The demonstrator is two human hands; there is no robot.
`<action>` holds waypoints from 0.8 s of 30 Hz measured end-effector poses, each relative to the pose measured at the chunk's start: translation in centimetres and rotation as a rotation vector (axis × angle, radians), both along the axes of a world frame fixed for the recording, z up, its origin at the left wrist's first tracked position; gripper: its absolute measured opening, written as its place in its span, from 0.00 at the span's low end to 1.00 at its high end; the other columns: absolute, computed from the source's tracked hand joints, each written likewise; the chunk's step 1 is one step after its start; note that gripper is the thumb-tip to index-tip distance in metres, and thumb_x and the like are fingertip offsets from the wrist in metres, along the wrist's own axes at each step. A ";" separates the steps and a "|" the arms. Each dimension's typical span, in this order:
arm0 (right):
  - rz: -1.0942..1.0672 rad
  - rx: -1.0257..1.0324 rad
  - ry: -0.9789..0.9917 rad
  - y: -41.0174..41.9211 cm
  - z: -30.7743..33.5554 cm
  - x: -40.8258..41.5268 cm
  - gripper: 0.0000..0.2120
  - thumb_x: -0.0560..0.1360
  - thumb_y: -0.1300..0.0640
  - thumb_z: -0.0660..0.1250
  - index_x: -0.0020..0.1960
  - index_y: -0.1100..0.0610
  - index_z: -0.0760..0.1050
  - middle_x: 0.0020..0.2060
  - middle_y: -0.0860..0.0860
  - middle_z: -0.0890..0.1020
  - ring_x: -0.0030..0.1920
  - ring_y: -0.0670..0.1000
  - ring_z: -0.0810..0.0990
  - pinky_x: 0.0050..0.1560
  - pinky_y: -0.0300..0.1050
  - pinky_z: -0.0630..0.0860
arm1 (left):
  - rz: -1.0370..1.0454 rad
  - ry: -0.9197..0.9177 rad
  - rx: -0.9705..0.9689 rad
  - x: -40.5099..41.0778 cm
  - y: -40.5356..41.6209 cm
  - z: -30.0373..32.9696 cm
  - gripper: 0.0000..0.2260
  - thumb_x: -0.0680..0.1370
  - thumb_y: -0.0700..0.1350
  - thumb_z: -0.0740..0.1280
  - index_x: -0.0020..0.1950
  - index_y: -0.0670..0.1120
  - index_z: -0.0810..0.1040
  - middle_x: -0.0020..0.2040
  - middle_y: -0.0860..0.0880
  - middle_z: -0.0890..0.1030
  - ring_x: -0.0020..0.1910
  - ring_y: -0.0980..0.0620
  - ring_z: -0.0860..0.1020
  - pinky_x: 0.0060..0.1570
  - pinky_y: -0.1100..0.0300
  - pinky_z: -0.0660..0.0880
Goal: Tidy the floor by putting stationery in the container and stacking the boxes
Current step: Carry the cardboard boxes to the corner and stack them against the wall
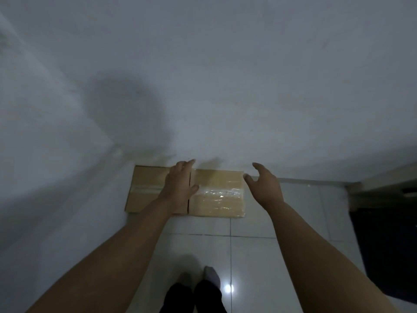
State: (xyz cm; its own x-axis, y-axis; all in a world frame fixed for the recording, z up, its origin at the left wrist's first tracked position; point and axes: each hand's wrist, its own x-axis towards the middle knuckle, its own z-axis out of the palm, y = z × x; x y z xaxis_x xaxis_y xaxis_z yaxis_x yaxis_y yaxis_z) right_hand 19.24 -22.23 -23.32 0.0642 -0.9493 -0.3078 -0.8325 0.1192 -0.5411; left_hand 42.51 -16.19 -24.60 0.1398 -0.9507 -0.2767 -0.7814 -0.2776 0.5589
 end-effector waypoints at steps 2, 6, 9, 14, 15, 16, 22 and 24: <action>0.016 -0.026 0.001 0.1 3.2 0.6 0.26 0.78 0.48 0.62 0.72 0.54 0.63 0.69 0.54 0.71 0.67 0.56 0.71 0.65 0.48 0.67 | -0.022 -0.005 0.009 0.4 -0.1 3.3 0.32 0.74 0.47 0.69 0.75 0.47 0.59 0.72 0.44 0.66 0.70 0.44 0.64 0.68 0.52 0.63; 0.097 -0.065 0.045 1.0 10.2 1.7 0.26 0.78 0.47 0.61 0.73 0.54 0.62 0.71 0.53 0.69 0.69 0.55 0.69 0.67 0.49 0.66 | -0.052 -0.022 0.021 1.6 1.3 10.6 0.31 0.76 0.47 0.67 0.75 0.48 0.59 0.74 0.46 0.64 0.72 0.45 0.62 0.69 0.53 0.62; 0.173 -0.108 0.074 1.8 14.6 2.5 0.26 0.78 0.47 0.61 0.73 0.54 0.62 0.71 0.53 0.68 0.69 0.55 0.69 0.67 0.49 0.66 | -0.058 -0.069 -0.006 2.3 2.6 15.2 0.29 0.77 0.48 0.66 0.75 0.48 0.59 0.74 0.46 0.64 0.72 0.46 0.62 0.69 0.53 0.62; 0.231 -0.185 0.114 2.5 20.1 3.3 0.26 0.78 0.46 0.60 0.74 0.54 0.61 0.71 0.53 0.68 0.68 0.54 0.70 0.66 0.49 0.67 | -0.064 -0.126 -0.068 3.3 3.0 20.4 0.28 0.77 0.48 0.65 0.75 0.47 0.60 0.74 0.47 0.64 0.71 0.45 0.64 0.68 0.52 0.64; 0.239 -0.201 0.127 2.7 21.0 3.5 0.26 0.78 0.46 0.60 0.74 0.53 0.61 0.71 0.52 0.68 0.68 0.54 0.70 0.67 0.48 0.67 | -0.047 -0.129 -0.086 3.5 3.0 21.2 0.27 0.77 0.49 0.65 0.75 0.47 0.60 0.74 0.47 0.64 0.71 0.46 0.64 0.68 0.53 0.64; 0.249 -0.220 0.142 2.8 22.2 3.6 0.26 0.79 0.46 0.59 0.74 0.53 0.60 0.72 0.52 0.67 0.68 0.54 0.69 0.67 0.48 0.67 | -0.030 -0.124 -0.106 3.5 3.2 22.1 0.27 0.77 0.49 0.65 0.75 0.47 0.60 0.74 0.47 0.64 0.71 0.46 0.64 0.68 0.53 0.64; 0.240 -0.306 0.121 3.6 27.0 4.7 0.26 0.79 0.46 0.59 0.74 0.53 0.60 0.72 0.52 0.68 0.69 0.54 0.69 0.67 0.50 0.66 | -0.007 -0.056 -0.185 3.1 4.0 26.1 0.28 0.78 0.49 0.64 0.75 0.48 0.59 0.75 0.47 0.62 0.73 0.46 0.62 0.70 0.51 0.63; 0.224 -0.335 0.086 4.0 27.9 5.2 0.26 0.79 0.47 0.59 0.74 0.53 0.60 0.71 0.52 0.68 0.69 0.54 0.69 0.66 0.49 0.66 | -0.020 -0.057 -0.225 3.2 4.0 27.3 0.28 0.78 0.49 0.64 0.75 0.48 0.59 0.75 0.47 0.62 0.73 0.46 0.62 0.70 0.52 0.62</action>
State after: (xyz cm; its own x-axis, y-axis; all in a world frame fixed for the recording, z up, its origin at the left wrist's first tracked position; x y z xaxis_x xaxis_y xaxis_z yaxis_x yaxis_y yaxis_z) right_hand 24.39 -18.25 4.57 0.2682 -0.9634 0.0027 -0.8616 -0.2411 -0.4467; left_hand 45.67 -12.18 2.73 0.1298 -0.9903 -0.0493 -0.8178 -0.1350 0.5594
